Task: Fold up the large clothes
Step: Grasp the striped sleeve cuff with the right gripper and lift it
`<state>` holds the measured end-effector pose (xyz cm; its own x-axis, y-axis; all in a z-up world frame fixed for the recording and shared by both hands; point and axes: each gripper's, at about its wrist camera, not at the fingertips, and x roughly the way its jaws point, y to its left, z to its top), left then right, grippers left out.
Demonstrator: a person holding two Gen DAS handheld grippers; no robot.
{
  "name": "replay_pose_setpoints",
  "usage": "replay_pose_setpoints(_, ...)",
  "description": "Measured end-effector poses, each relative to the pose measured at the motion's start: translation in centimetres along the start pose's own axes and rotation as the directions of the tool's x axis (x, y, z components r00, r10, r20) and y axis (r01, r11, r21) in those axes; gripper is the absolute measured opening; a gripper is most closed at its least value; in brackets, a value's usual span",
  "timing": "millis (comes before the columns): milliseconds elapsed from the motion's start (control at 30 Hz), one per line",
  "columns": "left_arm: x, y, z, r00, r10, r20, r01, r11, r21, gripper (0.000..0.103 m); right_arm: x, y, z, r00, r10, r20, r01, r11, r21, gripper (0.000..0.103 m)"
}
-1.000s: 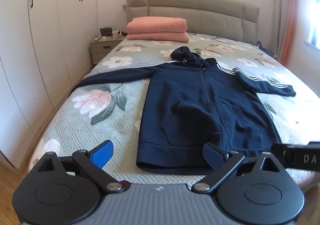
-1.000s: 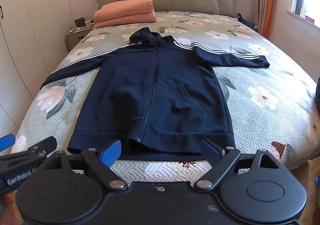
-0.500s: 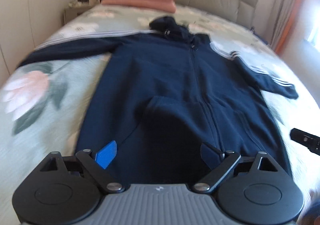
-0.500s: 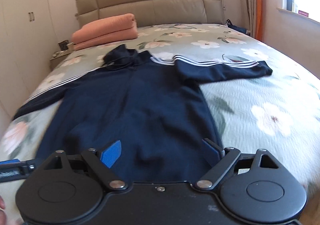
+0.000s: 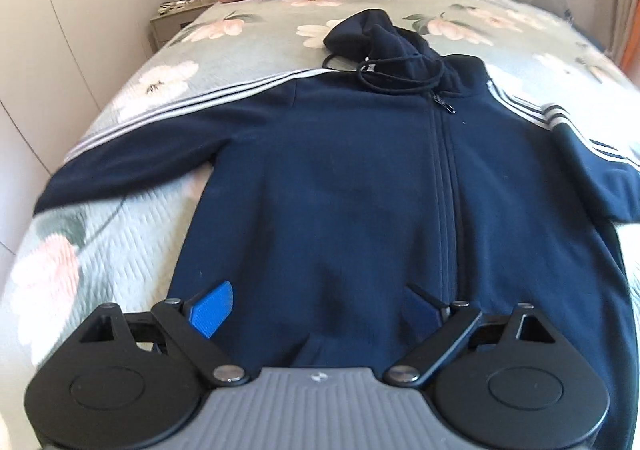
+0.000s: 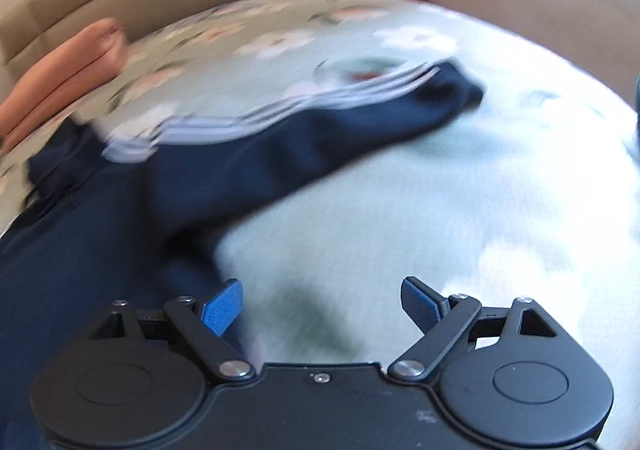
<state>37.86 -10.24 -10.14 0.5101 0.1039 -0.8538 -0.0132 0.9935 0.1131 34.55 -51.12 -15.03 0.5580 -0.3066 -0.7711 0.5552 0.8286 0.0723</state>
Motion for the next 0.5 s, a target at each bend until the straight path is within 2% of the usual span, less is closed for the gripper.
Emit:
replay_pose_setpoints(133, 0.0, -2.5, 2.9, 1.0, -0.016, -0.019, 0.016, 1.0, -0.017, 0.093, 4.7, -3.3, 5.8, 0.997, -0.069, 0.043, 0.067, 0.997, 0.045, 0.1)
replay_pose_setpoints(267, 0.8, -4.9, 4.9, 0.999, -0.044, -0.029, 0.044, 0.999, -0.031, 0.093, 9.5, -6.6, 11.0, 0.992, -0.1, 0.08, 0.092, 0.99, 0.107, 0.098)
replay_pose_setpoints(367, 2.0, -6.1, 5.8, 0.998, -0.033, -0.054, 0.031, 0.999, -0.033, 0.093, 13.1, -8.2, 13.7, 0.989, -0.137, 0.063, 0.126, 0.98, 0.155, 0.098)
replay_pose_setpoints(500, 2.9, -6.6, 6.7, 0.997, -0.016, -0.077, 0.013, 0.999, -0.04, 0.093, 17.2, -10.7, 15.7, 0.989, -0.145, 0.01, 0.135, 0.944, 0.302, 0.098)
